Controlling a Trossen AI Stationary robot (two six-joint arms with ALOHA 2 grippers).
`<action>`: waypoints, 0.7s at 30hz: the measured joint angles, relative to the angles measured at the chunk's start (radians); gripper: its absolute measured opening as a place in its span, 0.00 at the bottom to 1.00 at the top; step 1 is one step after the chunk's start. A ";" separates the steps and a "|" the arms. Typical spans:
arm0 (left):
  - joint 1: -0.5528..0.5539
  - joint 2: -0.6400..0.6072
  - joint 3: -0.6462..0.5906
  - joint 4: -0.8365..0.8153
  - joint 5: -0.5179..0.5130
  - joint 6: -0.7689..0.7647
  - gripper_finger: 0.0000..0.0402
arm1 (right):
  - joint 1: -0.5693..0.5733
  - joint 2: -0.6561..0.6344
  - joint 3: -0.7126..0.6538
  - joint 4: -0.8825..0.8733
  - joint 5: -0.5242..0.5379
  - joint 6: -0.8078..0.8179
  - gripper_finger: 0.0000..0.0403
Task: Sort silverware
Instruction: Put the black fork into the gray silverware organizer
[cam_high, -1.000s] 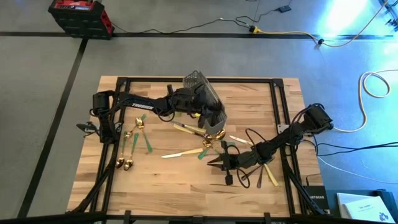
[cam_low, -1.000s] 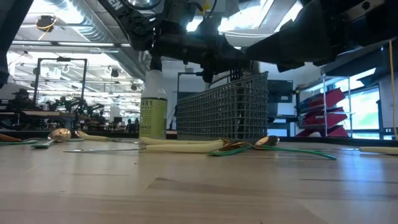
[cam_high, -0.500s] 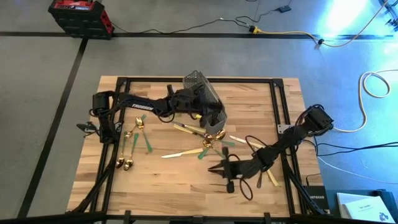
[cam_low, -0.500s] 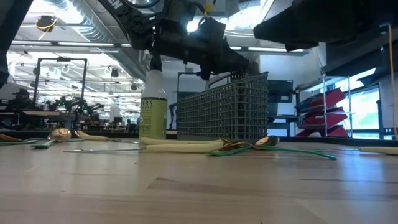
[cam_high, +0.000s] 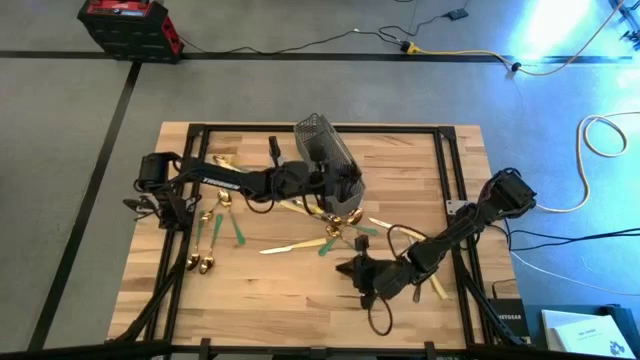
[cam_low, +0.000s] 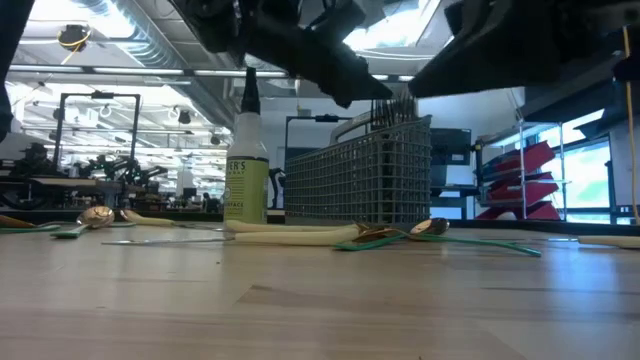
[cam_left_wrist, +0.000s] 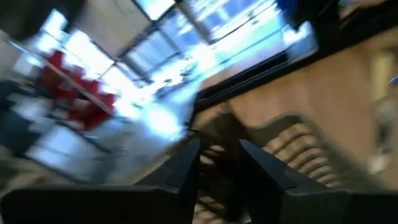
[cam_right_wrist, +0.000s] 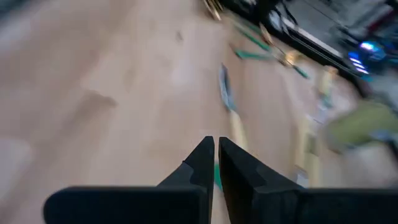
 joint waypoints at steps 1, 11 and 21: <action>-0.016 -0.003 0.000 0.017 -0.044 0.048 0.22 | 0.007 0.000 0.033 -0.079 0.039 0.004 0.02; -0.130 -0.141 -0.071 -0.060 -0.050 -0.073 0.22 | 0.023 0.000 0.426 -0.951 0.003 0.595 0.02; -0.293 -0.299 -0.307 -0.012 0.143 -0.345 0.22 | 0.043 0.000 0.504 -1.339 -0.438 1.390 0.01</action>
